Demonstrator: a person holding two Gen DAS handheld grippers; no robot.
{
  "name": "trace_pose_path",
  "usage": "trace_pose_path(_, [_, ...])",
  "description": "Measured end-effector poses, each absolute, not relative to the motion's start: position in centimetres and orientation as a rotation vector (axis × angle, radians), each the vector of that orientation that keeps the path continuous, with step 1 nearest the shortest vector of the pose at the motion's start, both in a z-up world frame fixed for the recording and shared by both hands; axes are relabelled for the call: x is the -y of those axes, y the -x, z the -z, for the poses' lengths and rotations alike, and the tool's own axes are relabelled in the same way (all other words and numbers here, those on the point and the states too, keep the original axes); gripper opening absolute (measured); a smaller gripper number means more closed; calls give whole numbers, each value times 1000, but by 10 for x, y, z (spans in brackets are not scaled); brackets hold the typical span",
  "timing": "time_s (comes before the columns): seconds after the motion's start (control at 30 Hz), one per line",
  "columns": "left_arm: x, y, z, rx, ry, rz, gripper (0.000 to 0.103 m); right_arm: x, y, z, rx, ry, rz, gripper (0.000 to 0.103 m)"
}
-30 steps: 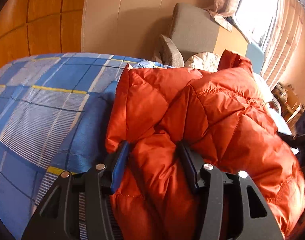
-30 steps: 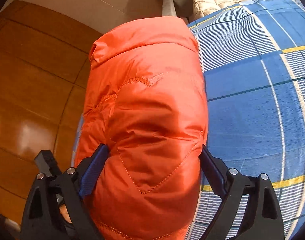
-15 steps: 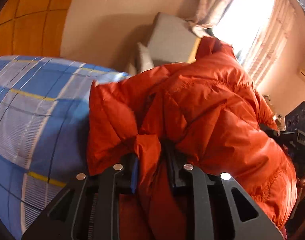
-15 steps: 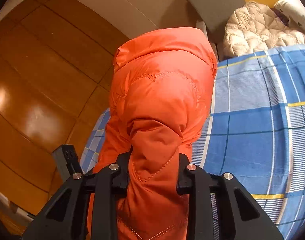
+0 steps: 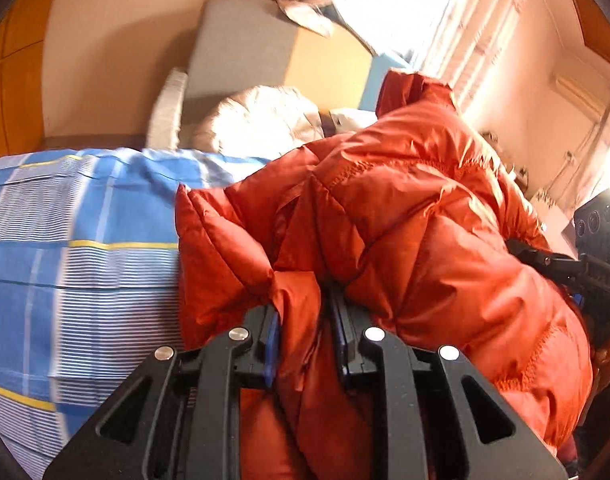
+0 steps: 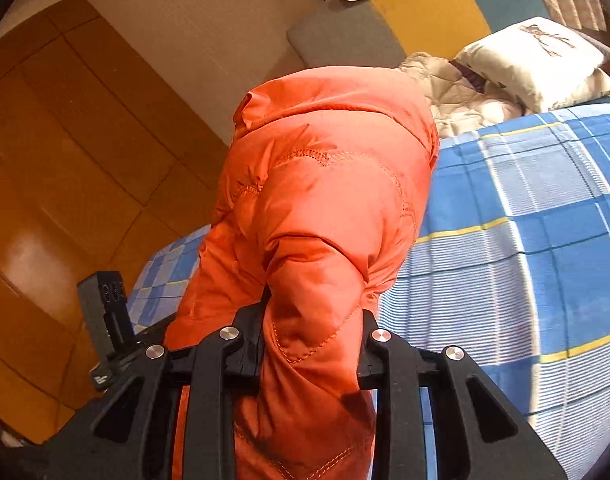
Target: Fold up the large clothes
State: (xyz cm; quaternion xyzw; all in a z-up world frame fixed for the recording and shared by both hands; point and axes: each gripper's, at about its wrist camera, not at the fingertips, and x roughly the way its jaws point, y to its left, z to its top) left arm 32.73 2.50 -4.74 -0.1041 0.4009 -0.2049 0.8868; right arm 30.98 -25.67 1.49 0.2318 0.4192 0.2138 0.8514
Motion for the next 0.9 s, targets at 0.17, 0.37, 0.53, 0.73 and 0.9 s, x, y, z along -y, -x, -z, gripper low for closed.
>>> trace_pose_path(0.17, [12,-331,58,-862,134,376,22,288,-305,20,-954,-445,-357,34])
trace_pose_path(0.37, [26,-323,57,-829,59,334,24,306,-295,35,-976,-475,-253,61])
trace_pose_path(0.53, [30,-308,52,-798,45,321,27,296,-269,13,-930,-342,-104,72])
trace_pose_path(0.73, [30,-302,51,-772,51,308,27,269,-226,-14,-834,-213,-1,72])
trace_pose_path(0.9, [28,-294,53,-753,47,296,28,243,-222,-12,-807,-126,17,72])
